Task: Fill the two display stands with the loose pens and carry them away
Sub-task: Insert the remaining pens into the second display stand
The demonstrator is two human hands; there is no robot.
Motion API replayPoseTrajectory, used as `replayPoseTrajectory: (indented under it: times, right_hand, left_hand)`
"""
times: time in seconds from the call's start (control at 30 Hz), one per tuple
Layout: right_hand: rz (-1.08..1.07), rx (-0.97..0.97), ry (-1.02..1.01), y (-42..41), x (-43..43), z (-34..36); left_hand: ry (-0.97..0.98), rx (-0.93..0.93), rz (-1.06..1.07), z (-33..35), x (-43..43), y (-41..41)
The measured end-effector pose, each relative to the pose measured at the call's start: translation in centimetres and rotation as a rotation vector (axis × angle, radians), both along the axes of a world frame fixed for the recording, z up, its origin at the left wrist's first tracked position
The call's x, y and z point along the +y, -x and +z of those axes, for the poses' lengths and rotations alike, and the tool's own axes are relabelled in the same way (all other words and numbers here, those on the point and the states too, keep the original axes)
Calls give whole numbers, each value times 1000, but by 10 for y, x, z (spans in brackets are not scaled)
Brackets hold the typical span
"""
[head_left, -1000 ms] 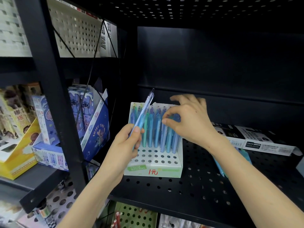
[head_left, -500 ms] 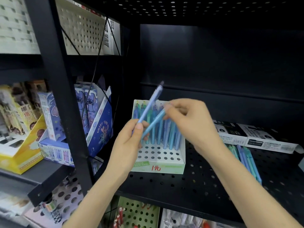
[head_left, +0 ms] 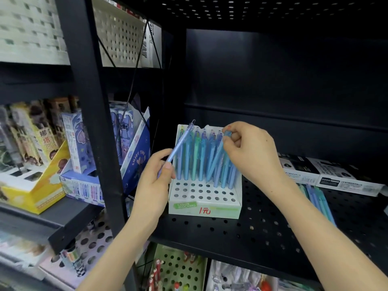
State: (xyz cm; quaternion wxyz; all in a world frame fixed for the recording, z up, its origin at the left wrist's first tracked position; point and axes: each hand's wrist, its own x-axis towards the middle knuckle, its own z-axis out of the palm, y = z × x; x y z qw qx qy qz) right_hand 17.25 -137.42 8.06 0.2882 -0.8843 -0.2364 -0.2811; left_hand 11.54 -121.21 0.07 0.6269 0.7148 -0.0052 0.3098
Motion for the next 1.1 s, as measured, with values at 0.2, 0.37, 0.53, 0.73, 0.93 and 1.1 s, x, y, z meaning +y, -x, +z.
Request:
replayPoseTrajectory:
  times: [0.2, 0.37, 0.53, 0.73, 0.93, 1.1]
  right_hand:
    - [3, 32, 61, -1, 0, 7]
    - [12, 68, 73, -2, -2, 6]
    - [-27, -18, 183, -7, 4, -3]
    - [-94, -80, 371, -17, 8, -4]
    - [-47, -40, 153, -15, 8, -7]
    - [202, 76, -263, -1, 14, -3]
  left_hand:
    - [32, 1, -16, 1, 3, -1]
    - [56, 27, -26, 1, 4, -3]
    - [67, 24, -44, 2, 2, -4]
    - [118, 4, -110, 0, 3, -5]
    - [133, -29, -205, -1, 4, -4]
    - [42, -45, -280, -1, 1, -2]
